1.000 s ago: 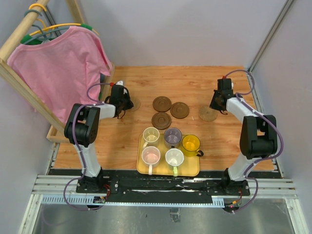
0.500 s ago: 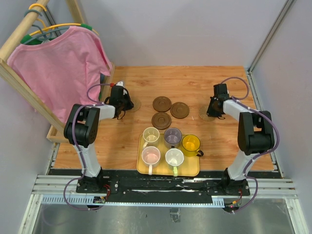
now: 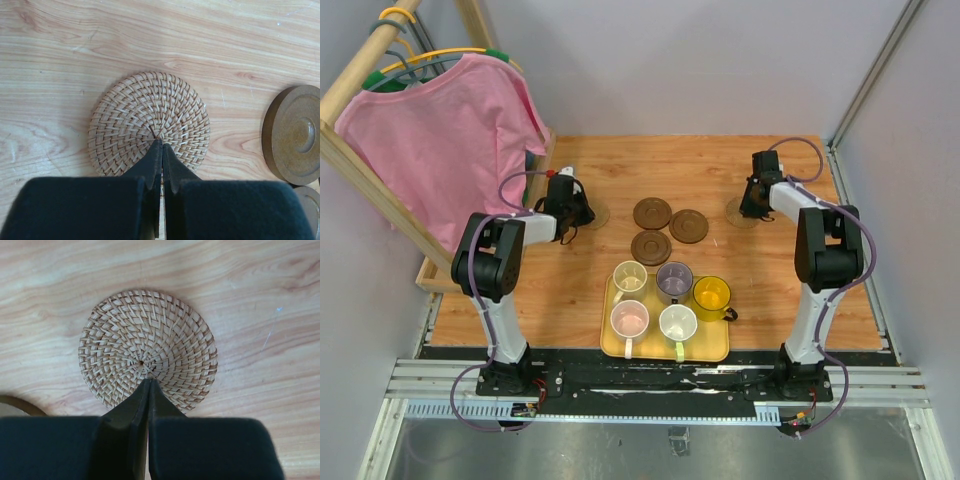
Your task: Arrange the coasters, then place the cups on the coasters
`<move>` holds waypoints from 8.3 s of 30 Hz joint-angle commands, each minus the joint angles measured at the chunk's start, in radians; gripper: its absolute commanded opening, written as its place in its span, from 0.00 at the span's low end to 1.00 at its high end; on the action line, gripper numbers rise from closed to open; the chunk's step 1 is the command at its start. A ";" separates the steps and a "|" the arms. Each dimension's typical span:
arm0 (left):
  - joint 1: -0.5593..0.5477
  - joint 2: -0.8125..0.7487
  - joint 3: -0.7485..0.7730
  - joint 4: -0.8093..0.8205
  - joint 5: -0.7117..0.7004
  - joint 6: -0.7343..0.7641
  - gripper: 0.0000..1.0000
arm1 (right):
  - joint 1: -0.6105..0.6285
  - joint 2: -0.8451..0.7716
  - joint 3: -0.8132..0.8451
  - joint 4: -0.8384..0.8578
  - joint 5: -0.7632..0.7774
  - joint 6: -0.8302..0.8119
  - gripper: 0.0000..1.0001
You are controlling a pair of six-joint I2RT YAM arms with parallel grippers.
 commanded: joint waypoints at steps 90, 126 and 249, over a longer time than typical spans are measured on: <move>-0.194 0.325 0.350 0.137 0.513 -0.022 0.00 | 0.328 0.128 0.140 -0.082 -0.140 -0.096 0.01; -0.078 0.238 0.207 0.052 0.278 -0.011 0.01 | 0.130 0.187 0.274 -0.165 -0.003 -0.107 0.01; -0.073 0.360 0.398 -0.029 0.376 -0.011 0.01 | 0.322 0.439 0.707 -0.231 -0.148 -0.185 0.03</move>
